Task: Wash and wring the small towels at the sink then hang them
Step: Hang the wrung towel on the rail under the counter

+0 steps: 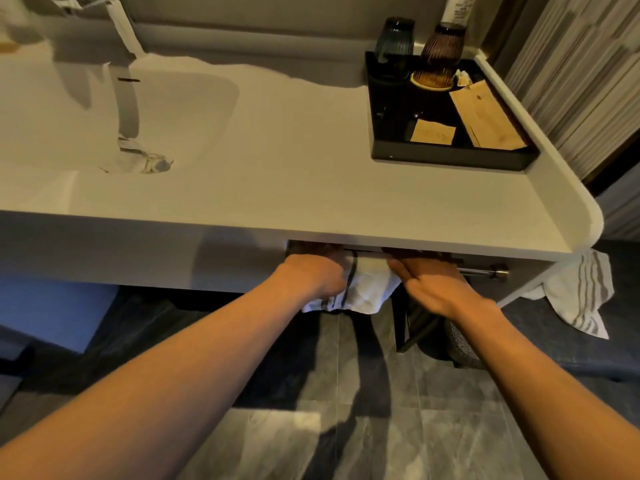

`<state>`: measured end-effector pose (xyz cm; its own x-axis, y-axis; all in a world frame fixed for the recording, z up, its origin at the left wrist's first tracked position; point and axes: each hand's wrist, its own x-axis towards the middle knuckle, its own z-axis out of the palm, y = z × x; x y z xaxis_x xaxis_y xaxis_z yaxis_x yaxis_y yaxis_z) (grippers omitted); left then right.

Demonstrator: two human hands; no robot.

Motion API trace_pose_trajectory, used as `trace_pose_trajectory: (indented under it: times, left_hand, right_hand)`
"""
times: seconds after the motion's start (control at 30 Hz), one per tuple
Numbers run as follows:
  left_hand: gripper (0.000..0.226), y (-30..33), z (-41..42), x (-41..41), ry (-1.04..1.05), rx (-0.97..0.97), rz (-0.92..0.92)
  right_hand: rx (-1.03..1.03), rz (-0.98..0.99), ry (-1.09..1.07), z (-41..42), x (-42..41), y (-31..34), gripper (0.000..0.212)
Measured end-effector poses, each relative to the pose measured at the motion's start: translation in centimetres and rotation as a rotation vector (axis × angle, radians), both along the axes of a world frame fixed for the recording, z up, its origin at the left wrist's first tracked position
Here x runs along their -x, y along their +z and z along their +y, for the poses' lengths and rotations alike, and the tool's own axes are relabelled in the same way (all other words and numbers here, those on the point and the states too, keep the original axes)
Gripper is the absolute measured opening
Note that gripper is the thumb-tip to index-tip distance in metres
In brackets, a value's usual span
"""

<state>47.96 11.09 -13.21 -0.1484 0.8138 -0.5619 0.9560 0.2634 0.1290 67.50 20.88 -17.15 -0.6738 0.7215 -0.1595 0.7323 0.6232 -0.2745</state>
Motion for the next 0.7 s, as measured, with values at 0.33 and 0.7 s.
trace_pose_trajectory:
  times: [0.33,0.7]
  left_hand:
    - [0.058,-2.7,-3.1,-1.1,-0.082,-0.439,0.156]
    - [0.055,13.5,-10.8,0.1,-0.111,0.001,-0.181]
  right_hand:
    - [-0.352,0.036,-0.045,-3.5,2.6,-0.9,0.027]
    - [0.121,-0.129,0.147,-12.6,4.4,14.6,0.028]
